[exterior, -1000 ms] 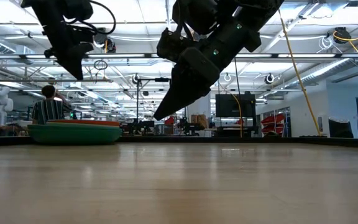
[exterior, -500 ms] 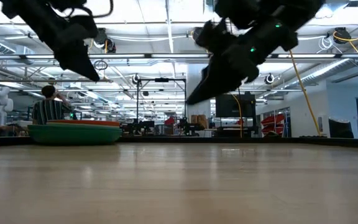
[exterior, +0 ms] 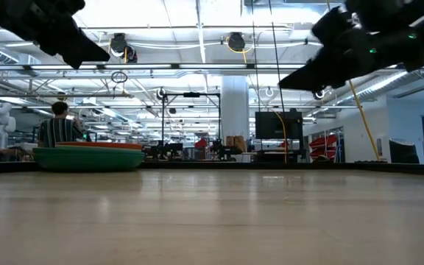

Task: Stack plastic plates
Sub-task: Return to Home Position

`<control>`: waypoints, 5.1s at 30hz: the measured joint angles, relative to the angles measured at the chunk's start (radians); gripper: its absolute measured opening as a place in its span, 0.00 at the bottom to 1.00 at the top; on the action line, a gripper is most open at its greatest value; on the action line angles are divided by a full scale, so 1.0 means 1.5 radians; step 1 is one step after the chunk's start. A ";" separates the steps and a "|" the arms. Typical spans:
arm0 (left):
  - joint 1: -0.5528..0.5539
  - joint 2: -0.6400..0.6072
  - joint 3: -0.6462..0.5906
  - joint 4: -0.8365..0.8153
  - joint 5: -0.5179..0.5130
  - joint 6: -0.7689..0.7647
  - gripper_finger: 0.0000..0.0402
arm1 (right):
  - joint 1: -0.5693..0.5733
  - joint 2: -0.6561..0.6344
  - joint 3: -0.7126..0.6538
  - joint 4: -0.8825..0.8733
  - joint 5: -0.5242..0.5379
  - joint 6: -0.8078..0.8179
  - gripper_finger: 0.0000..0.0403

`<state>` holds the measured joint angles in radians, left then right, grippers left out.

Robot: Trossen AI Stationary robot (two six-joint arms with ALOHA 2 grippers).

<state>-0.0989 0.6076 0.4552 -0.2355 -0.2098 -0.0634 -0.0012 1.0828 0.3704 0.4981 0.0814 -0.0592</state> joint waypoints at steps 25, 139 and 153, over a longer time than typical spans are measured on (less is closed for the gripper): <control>-0.002 -0.179 -0.186 0.109 0.000 0.001 0.08 | -0.004 -0.338 -0.163 -0.062 0.175 0.028 0.24; -0.002 -0.226 -0.295 0.165 0.099 -0.013 0.08 | -0.003 -0.718 -0.191 -0.347 0.381 0.049 0.24; -0.002 -0.226 -0.295 0.165 0.099 -0.013 0.08 | -0.003 -0.718 -0.191 -0.345 0.381 0.049 0.24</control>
<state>-0.1024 0.2684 0.0128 0.0120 -0.0615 -0.0834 -0.0059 0.0059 0.0841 -0.0200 0.6529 0.0147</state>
